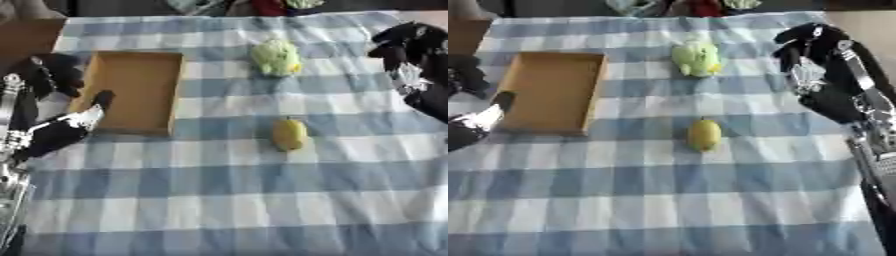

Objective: Pick up objects on the table and place them in the box.

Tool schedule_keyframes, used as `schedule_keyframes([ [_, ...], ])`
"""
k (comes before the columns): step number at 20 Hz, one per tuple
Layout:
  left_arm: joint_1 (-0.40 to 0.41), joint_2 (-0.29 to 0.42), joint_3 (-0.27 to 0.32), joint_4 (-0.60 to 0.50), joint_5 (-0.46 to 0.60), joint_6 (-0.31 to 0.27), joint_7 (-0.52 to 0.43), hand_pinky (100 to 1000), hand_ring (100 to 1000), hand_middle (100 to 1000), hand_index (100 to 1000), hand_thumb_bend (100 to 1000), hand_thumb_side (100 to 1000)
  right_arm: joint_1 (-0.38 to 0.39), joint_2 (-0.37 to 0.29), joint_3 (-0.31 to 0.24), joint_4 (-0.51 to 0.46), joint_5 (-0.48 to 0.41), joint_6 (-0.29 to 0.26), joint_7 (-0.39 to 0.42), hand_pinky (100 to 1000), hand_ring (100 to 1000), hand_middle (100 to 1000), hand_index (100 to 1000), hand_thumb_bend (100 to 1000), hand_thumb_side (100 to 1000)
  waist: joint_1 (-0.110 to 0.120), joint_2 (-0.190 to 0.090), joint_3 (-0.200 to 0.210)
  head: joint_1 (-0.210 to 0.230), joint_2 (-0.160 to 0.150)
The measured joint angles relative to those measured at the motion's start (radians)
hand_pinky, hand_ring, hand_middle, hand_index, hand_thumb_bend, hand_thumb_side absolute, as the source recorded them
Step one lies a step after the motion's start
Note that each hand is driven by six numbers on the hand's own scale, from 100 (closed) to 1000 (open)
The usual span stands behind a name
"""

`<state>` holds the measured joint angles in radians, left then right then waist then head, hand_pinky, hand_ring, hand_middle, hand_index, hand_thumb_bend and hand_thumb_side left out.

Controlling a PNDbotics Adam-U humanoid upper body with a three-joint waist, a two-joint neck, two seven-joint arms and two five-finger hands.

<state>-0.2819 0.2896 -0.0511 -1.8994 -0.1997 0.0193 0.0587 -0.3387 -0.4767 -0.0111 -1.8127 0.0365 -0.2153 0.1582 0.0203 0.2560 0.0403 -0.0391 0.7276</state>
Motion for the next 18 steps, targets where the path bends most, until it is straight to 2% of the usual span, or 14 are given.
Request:
schedule_keyframes([
  [3, 0.0, 0.0, 0.0, 0.0, 0.0, 0.0, -0.002, 511, 547, 523, 680, 509, 100, -0.011, -0.014, 0.014, 0.001, 0.0, -0.008, 0.012, 726, 660, 683, 742, 112, 479, 0.0, 0.0, 0.002, 0.0, 0.0],
  [4, 0.0, 0.0, 0.0, 0.0, 0.0, 0.0, -0.002, 511, 547, 523, 680, 509, 100, -0.015, -0.019, 0.019, 0.001, 0.0, -0.011, 0.016, 726, 660, 681, 743, 140, 458, 0.0, 0.0, 0.002, 0.0, 0.0],
  [5, 0.0, 0.0, 0.0, 0.0, 0.0, 0.0, -0.003, 511, 547, 523, 680, 510, 100, -0.019, -0.024, 0.025, 0.003, 0.001, -0.014, 0.02, 727, 660, 684, 744, 113, 479, 0.0, -0.001, 0.003, -0.001, 0.0],
  [12, 0.0, 0.0, 0.0, 0.0, 0.0, -0.001, -0.005, 511, 547, 523, 680, 510, 100, -0.043, -0.066, 0.073, 0.017, 0.004, -0.038, 0.066, 729, 666, 690, 752, 134, 474, -0.001, -0.002, 0.006, -0.004, 0.0],
  [18, 0.0, 0.0, 0.0, 0.0, 0.0, -0.001, -0.006, 511, 547, 523, 680, 510, 100, -0.068, -0.094, 0.122, 0.05, 0.022, -0.066, 0.126, 735, 683, 715, 765, 215, 482, -0.003, -0.003, 0.01, -0.008, 0.0],
])
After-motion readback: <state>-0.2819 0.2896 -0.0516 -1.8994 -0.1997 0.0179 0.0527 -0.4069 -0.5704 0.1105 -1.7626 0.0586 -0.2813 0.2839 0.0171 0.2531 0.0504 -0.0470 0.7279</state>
